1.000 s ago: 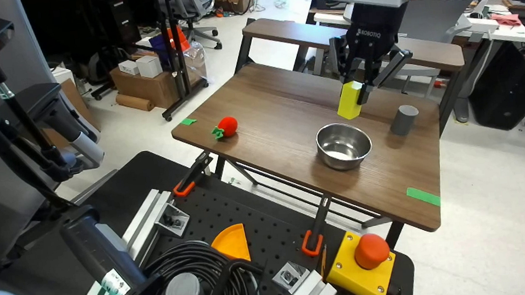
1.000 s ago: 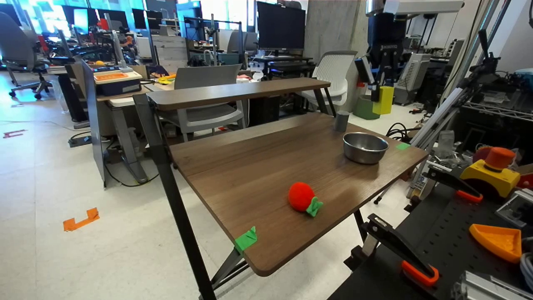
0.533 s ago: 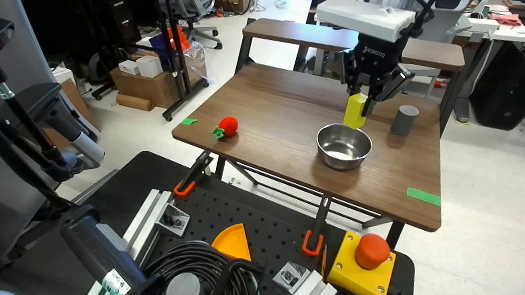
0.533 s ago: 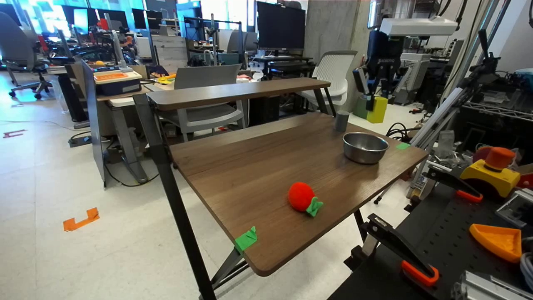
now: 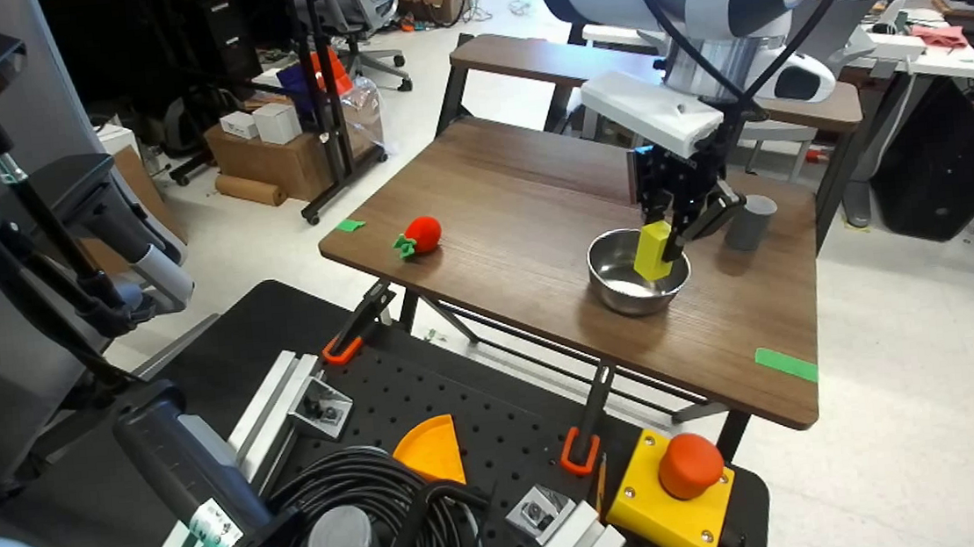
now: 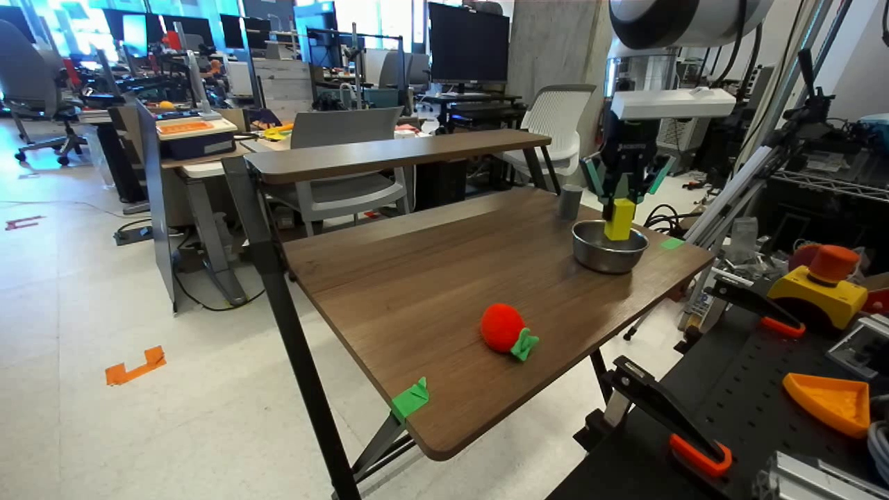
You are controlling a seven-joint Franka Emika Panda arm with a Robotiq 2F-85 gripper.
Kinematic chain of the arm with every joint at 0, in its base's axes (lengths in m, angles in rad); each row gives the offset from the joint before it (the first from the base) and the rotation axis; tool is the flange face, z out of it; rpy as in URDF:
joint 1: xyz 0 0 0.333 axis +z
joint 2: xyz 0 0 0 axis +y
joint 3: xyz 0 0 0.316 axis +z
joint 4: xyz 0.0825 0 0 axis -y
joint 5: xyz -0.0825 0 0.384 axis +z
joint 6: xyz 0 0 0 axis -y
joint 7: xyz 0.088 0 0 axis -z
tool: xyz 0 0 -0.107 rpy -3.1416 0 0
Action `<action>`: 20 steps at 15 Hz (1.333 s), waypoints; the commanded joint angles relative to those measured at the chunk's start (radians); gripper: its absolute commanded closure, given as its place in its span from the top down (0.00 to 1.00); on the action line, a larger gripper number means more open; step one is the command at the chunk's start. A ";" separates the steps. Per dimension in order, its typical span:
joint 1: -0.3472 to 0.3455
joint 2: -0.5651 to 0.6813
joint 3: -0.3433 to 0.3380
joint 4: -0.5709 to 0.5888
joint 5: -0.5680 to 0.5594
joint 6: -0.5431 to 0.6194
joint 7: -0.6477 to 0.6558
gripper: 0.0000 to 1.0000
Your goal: Pick up the yellow block from the table and put it in the silver pot.
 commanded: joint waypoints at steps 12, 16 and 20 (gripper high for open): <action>0.109 0.087 -0.061 0.040 -0.051 0.044 0.099 0.58; 0.112 0.089 -0.063 0.042 -0.045 0.035 0.105 0.81; 0.097 0.061 -0.038 0.034 -0.008 0.015 0.084 1.00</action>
